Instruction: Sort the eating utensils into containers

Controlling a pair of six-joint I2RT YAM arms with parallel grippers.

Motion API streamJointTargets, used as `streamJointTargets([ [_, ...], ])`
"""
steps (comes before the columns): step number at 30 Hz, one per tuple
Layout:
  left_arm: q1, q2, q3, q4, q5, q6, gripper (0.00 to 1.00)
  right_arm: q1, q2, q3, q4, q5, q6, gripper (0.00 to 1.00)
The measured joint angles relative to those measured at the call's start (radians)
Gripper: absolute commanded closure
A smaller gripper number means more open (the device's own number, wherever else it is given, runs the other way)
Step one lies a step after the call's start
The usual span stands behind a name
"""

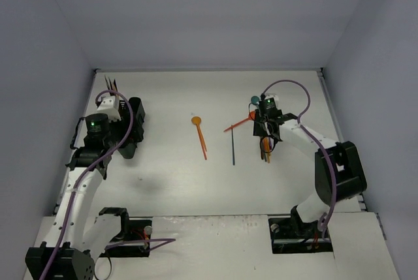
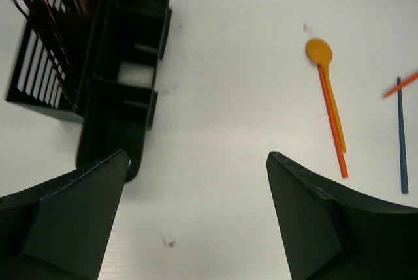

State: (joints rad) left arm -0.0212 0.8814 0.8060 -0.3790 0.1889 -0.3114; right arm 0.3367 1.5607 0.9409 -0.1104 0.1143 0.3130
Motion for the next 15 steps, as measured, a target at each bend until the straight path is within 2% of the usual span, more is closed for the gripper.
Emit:
streamJointTargets([
  [8,-0.011,-0.051,-0.032,-0.029,0.051,-0.016,0.15,-0.014,0.157,0.072,0.024,-0.017,-0.003,0.69],
  [15,-0.011,-0.053,-0.032,-0.029,0.052,-0.018,0.15,-0.016,0.215,0.106,0.029,-0.017,-0.007,0.71],
])
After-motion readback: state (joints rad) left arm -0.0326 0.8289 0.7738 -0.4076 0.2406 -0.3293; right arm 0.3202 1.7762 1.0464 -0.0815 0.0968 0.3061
